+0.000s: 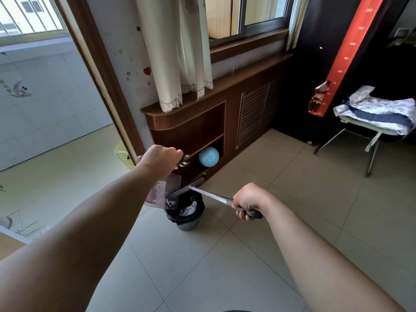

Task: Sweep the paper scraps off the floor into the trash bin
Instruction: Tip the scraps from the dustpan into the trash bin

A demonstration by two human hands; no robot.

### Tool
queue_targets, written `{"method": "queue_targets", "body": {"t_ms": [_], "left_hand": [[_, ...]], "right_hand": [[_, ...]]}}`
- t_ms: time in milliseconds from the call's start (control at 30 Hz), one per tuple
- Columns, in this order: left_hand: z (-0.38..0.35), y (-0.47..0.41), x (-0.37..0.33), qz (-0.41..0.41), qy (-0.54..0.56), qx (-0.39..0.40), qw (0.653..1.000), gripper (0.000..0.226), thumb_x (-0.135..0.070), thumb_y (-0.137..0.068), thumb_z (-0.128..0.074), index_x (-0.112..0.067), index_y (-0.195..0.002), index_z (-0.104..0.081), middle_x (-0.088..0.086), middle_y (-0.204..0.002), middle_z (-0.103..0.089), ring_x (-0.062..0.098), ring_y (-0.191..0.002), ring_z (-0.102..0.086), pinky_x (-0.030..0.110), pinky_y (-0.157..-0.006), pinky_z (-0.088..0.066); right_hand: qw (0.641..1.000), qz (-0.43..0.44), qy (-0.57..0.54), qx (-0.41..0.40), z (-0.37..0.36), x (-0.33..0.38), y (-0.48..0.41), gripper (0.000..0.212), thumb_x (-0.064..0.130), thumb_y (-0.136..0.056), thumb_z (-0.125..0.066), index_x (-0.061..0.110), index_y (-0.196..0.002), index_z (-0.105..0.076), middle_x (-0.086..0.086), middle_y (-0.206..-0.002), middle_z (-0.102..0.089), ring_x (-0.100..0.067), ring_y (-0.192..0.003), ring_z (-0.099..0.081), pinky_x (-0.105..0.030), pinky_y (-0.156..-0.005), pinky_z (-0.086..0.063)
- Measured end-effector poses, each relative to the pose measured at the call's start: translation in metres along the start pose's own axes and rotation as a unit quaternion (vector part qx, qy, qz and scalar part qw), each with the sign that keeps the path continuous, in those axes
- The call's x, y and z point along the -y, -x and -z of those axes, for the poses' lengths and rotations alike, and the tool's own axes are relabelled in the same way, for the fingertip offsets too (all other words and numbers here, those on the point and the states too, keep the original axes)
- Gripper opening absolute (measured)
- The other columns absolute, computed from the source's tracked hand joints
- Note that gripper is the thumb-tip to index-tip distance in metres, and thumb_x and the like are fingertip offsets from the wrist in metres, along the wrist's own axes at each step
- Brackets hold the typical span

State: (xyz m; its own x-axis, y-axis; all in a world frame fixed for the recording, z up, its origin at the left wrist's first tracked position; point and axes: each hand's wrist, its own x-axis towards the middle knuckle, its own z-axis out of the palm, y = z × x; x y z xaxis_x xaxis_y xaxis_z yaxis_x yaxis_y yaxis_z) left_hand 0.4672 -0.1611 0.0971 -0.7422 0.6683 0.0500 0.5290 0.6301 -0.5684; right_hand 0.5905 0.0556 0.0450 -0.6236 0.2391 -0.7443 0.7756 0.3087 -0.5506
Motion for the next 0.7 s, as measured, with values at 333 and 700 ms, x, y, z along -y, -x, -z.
{"method": "queue_targets", "body": {"t_ms": [333,700], "left_hand": [[-0.002,-0.005,0.008,-0.008,-0.002,-0.019,1.000,0.017,-0.029,-0.094,-0.059,-0.016,-0.104,-0.055,-0.005,-0.080,-0.061,0.019,-0.066,-0.070,0.031,-0.059,-0.059],[-0.004,-0.008,0.004,0.001,-0.019,0.003,1.000,0.015,-0.021,-0.090,-0.064,-0.018,-0.101,-0.054,-0.007,-0.076,-0.058,0.016,-0.065,-0.070,0.029,-0.059,-0.059]], "right_hand": [[0.999,0.030,0.006,0.013,-0.028,0.001,0.002,0.014,0.009,-0.090,-0.046,0.013,-0.087,-0.060,-0.007,-0.066,-0.045,-0.012,-0.042,-0.036,-0.015,-0.043,-0.025],[0.998,0.043,0.045,-0.005,0.009,0.005,0.019,0.012,0.004,-0.089,-0.052,0.004,-0.097,-0.060,-0.011,-0.066,-0.050,-0.017,-0.049,-0.043,-0.020,-0.045,-0.029]]}}
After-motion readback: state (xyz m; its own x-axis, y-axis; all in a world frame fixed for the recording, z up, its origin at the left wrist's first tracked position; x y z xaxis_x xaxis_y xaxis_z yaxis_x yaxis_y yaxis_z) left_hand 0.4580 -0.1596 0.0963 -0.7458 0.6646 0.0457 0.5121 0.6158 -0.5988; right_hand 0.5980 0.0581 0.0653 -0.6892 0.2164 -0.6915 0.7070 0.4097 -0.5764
